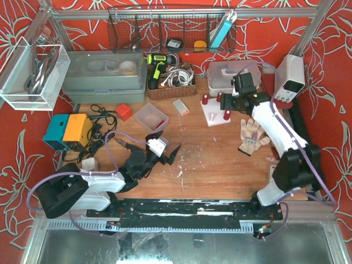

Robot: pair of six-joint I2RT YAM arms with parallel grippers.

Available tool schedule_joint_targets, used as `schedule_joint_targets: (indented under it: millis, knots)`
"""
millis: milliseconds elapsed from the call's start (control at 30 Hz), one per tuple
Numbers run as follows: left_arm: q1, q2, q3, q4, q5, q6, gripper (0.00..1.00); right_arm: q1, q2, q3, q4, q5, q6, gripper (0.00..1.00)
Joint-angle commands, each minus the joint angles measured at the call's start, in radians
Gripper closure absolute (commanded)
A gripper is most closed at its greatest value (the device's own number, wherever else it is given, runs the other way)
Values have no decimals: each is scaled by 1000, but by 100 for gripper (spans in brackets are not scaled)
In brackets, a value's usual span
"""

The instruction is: Install the large spring

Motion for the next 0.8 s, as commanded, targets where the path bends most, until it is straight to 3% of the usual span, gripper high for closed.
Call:
schedule_joint_targets:
  millis: [0,167,300,433,467,633,767]
  knots:
    - [-1,-16,47,-23,-72,-53,0,72,-147,-138,30,-75,34,13]
    - [12,-44,121,-196,-184,-161,0,186,-299,-324,138,-79,60,1]
    - [93,-76,244,-526,-218,-385,0,275,-364,-422,174,1,44,1]
    - [248,-98,334,-726,-69,-585,0,291,-417,-509,233,65,55,1]
    - [282,-89,358,-760,-22,-598,4,291,-435,-530,258,64,60,1]
    - [389,21,526,-942,136,-505,21,298,-519,-605,333,43,79,1]
    - [476,167,783,-1180,263,-354,37,299,-568,-638,356,53,79,1]
